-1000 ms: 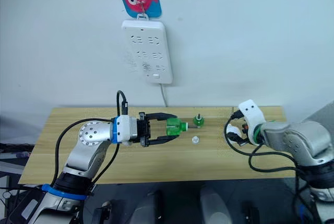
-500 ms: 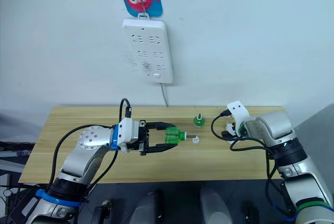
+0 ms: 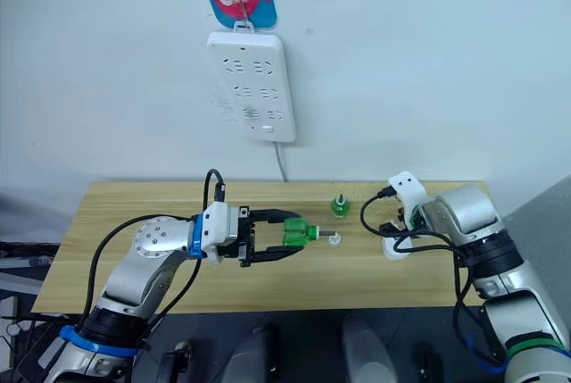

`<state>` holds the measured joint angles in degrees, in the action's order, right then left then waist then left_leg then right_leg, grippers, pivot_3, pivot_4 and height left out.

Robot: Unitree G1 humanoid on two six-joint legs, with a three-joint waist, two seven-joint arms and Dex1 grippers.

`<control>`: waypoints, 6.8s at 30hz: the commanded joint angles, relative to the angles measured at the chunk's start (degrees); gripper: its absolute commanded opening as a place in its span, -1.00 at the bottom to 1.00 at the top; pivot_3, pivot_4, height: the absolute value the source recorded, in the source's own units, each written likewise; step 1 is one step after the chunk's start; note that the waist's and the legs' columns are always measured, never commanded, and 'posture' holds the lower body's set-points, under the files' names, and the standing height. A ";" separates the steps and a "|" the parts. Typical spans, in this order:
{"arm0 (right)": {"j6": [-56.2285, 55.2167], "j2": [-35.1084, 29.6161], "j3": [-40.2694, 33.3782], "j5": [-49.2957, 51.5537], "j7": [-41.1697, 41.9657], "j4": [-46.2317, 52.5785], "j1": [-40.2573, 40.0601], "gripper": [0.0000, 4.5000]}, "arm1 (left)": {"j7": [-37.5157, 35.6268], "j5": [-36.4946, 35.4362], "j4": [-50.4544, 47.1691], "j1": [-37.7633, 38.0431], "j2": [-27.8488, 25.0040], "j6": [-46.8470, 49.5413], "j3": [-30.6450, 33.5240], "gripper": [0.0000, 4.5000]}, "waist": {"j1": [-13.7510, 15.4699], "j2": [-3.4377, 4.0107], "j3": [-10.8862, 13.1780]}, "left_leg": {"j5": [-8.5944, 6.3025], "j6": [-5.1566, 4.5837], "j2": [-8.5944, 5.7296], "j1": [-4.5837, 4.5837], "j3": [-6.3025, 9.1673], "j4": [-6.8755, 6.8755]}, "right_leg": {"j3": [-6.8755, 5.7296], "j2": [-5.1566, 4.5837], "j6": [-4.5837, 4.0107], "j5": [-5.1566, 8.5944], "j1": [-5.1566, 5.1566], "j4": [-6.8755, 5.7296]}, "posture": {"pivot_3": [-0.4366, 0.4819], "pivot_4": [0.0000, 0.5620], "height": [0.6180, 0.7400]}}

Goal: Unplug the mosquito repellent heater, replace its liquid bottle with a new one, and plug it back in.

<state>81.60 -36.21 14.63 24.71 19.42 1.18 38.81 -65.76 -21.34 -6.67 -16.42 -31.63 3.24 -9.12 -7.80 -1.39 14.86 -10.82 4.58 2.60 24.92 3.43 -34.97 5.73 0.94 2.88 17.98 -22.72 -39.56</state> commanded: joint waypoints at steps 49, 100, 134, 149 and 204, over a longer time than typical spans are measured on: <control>10.90 20.62 -20.95 -5.36 -21.88 4.31 -8.57 0.31 | -1.81 0.95 0.35 0.31 0.15 -0.97 0.44 0.06 | -0.21 0.03 0.04 | 0.01 0.02 0.02 0.00 -0.15 -0.01 | 0.14 0.01 0.00 0.00 -0.25 -0.38 | -0.41 -0.09 0.73; -15.81 0.14 -33.07 50.53 17.84 26.39 -12.02 0.31 | -1.88 -33.27 -6.17 -17.77 -8.39 50.46 13.55 0.06 | -0.19 0.01 0.02 | 0.03 0.04 0.00 0.23 -0.07 -0.38 | 0.00 0.01 0.00 -0.01 -0.43 -0.70 | -0.43 -0.22 0.73; -20.74 -1.71 -25.92 51.37 16.58 27.45 -11.71 0.31 | -0.07 -32.76 -7.00 -19.43 -5.26 49.58 11.85 0.06 | -0.15 0.01 0.02 | 0.02 0.03 -0.01 0.23 -0.04 -1.06 | 0.05 0.05 0.03 0.01 -0.44 -1.32 | -0.42 -0.23 0.73; -21.37 -2.53 -25.45 52.23 16.17 27.08 -12.43 0.31 | -1.75 -32.75 -8.66 -19.26 -5.76 50.10 11.27 0.06 | -0.17 0.00 0.02 | 0.02 0.03 -0.01 0.23 -0.04 -1.05 | 0.05 0.05 0.03 0.01 -0.44 -1.33 | -0.42 -0.22 0.73; -22.71 -5.78 -25.85 53.44 17.44 25.04 -13.66 0.31 | -2.16 -37.82 -9.39 -19.61 -6.96 56.42 13.13 0.06 | -0.11 0.00 0.02 | 0.02 0.03 -0.01 0.24 -0.04 -1.05 | 0.05 0.06 0.05 0.02 -0.44 -1.32 | -0.42 -0.21 0.73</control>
<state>59.69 -41.65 -10.09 77.86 37.13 25.56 25.46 -65.66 -55.71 -12.89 -35.11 -38.23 59.44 3.74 -7.92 -1.39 14.89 -10.80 4.60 2.59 25.16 3.39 -36.02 5.78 1.00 2.93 18.00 -23.16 -40.87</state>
